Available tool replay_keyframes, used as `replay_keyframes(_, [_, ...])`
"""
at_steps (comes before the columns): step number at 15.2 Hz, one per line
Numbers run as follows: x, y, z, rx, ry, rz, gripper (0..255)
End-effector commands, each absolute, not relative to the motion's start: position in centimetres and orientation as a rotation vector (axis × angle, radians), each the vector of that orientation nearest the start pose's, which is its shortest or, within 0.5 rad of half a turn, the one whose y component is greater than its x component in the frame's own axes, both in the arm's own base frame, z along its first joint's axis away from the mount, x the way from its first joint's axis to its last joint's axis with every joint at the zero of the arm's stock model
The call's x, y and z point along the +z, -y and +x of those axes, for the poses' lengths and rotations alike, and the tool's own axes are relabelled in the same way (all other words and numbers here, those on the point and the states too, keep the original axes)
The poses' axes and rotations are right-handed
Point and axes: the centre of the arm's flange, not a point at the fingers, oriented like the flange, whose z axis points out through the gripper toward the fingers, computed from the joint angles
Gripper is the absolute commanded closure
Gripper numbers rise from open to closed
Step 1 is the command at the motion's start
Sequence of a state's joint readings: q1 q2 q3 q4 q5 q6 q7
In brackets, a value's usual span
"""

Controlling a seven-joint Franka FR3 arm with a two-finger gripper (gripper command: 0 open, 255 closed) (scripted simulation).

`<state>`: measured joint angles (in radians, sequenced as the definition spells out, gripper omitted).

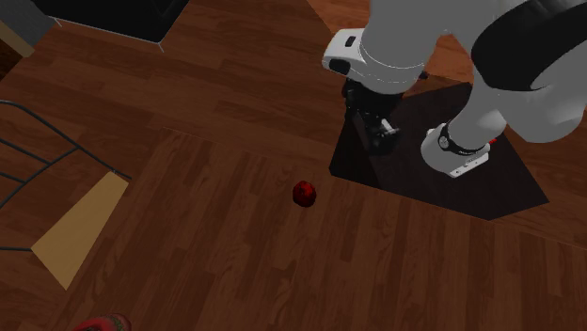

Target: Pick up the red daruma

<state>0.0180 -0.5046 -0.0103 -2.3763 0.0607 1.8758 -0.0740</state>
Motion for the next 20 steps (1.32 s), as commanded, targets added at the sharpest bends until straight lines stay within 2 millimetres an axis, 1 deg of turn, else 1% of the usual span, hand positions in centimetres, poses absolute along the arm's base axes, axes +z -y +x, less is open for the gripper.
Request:
replay_keyframes(1, [48.7,-0.9,42.0,0.008,0.098,-3.071,0])
replay_keyframes(13, [36.7,-3.0,53.3,0.115,0.093,-3.03,0])
replay_keyframes(14, [36.1,-3.1,53.8,0.12,0.093,-3.027,0])
replay_keyframes(20, [32.9,-3.1,53.8,0.12,0.093,-3.027,0])
